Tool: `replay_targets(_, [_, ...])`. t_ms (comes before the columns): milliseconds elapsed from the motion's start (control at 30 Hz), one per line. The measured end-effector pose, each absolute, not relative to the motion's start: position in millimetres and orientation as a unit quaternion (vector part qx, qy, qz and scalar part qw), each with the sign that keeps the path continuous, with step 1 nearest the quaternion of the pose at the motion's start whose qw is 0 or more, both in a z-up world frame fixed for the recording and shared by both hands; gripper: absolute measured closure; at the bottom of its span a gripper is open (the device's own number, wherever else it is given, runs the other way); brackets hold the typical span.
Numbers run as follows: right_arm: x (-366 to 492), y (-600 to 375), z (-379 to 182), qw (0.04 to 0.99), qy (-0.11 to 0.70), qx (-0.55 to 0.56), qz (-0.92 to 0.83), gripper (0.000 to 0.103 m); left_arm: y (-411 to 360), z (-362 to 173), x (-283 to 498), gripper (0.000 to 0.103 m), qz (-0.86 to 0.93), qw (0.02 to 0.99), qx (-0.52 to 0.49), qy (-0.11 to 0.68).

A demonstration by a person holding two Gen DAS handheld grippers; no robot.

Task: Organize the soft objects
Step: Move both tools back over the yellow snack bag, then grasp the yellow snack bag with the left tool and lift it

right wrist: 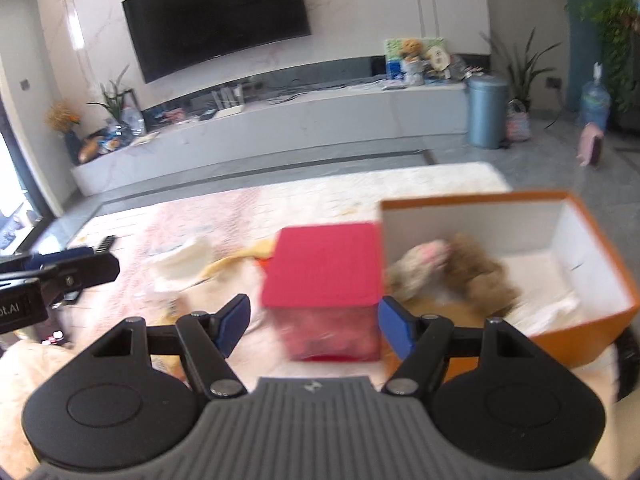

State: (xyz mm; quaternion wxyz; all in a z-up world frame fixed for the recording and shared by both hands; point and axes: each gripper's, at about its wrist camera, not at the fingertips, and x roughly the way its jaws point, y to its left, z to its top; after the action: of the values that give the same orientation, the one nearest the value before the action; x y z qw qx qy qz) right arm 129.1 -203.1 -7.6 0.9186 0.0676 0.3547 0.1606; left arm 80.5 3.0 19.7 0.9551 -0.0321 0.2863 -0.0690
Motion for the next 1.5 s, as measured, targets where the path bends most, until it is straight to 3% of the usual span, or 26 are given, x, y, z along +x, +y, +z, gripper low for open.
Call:
replay_targets(333, [102.5, -138.5, -42.7, 0.931, 0.314, 0.053, 0.178, 0.033, 71.3, -22.8, 62.5, 0.049, 0.002, 0.946, -0.068, 0.317])
replay_targets(500, [107.5, -114.1, -66.1, 0.919, 0.339, 0.022, 0.201, 0.034, 87.9, -45.1, 63.8, 0.049, -0.002, 0.930, -0.102, 0.353])
replay_targets(567, [112.8, -105.9, -72.6, 0.915, 0.347, 0.006, 0.206, 0.039, 93.3, -55.1, 59.6, 0.049, 0.002, 0.926, -0.107, 0.361])
replay_targets(833, [146.6, -66.4, -101.2, 0.893, 0.378, -0.061, 0.237, 0.073, 100.2, -75.3, 89.6, 0.049, 0.009, 0.907, -0.124, 0.403])
replay_targets(1000, [176.7, -39.4, -119.4, 0.885, 0.387, -0.101, 0.237, 0.083, 107.4, -85.9, 117.8, 0.048, 0.010, 0.896, -0.125, 0.426])
replay_targets(1233, [208.4, -23.8, -139.2, 0.883, 0.389, -0.125, 0.231, 0.083, 122.0, -114.3, 131.9, 0.045, 0.004, 0.876, -0.159, 0.456])
replay_targets(1367, [214.5, -21.4, -149.0, 0.877, 0.401, -0.110, 0.241, 0.083, 126.0, -114.6, 133.5, 0.030, -0.013, 0.873, -0.191, 0.448])
replay_targets(1500, [212.4, -22.5, -154.7, 0.863, 0.422, -0.077, 0.267, 0.084, 127.3, -118.2, 136.0, 0.030, -0.002, 0.866, -0.199, 0.458])
